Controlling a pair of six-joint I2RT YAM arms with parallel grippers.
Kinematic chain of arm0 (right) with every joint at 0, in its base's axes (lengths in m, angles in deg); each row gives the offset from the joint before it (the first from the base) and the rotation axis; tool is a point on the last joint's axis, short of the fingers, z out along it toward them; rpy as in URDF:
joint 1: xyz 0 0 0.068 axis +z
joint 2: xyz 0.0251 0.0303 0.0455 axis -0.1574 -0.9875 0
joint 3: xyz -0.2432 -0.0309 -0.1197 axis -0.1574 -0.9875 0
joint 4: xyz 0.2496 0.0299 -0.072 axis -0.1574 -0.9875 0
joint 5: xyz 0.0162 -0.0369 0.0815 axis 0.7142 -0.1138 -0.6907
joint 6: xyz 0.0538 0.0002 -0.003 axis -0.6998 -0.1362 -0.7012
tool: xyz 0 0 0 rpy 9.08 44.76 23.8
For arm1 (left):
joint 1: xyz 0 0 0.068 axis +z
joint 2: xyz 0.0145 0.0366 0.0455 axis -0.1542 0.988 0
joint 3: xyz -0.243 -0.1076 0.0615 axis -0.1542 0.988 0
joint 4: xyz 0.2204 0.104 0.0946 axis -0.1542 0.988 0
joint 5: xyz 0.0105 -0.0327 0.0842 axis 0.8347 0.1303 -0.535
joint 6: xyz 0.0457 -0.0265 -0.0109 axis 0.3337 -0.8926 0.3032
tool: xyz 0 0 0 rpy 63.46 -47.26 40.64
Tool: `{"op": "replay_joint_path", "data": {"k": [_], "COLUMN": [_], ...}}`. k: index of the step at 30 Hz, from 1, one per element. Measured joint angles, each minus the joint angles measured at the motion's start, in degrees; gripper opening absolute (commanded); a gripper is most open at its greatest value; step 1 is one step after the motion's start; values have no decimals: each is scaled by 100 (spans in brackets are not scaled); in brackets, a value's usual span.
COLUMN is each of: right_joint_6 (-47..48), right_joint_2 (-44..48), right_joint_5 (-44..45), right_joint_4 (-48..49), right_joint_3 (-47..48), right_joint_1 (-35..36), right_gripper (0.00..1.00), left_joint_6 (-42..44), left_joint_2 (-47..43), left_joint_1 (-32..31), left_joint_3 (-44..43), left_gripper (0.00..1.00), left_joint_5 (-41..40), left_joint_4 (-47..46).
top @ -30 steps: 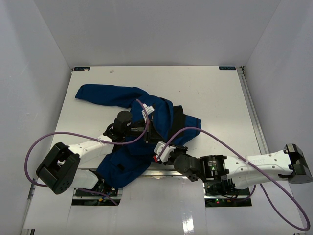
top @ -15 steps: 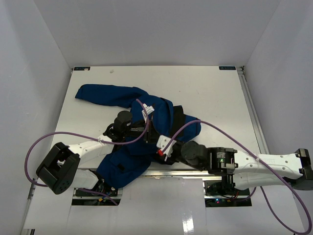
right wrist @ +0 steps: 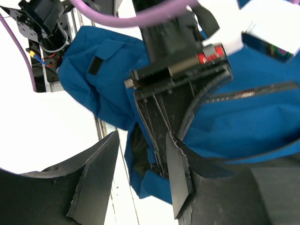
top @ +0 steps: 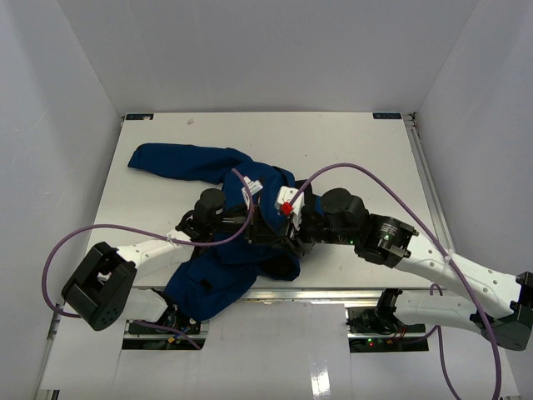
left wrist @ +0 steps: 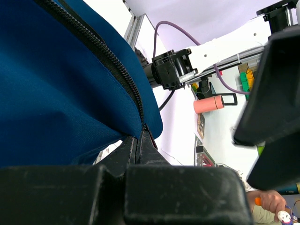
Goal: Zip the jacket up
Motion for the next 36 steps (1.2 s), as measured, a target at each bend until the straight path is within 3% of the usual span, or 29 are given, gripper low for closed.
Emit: {"op": "replay_joint_path", "data": {"k": [15,36], "right_joint_6": [199,398], "right_joint_2": [-27,-571], "right_joint_5": [17,1770], "right_joint_4": [-490,-562], "right_joint_3": [-348,-284], "right_joint_1": [-198,773], "right_gripper": [49,47], "left_joint_6": [2,39], "left_joint_2": [0,25], "left_joint_1": [0,4], "left_joint_3": [0,0], "left_gripper": [0,0], "left_joint_5": [2,-90], "left_joint_4": [0,47]}}
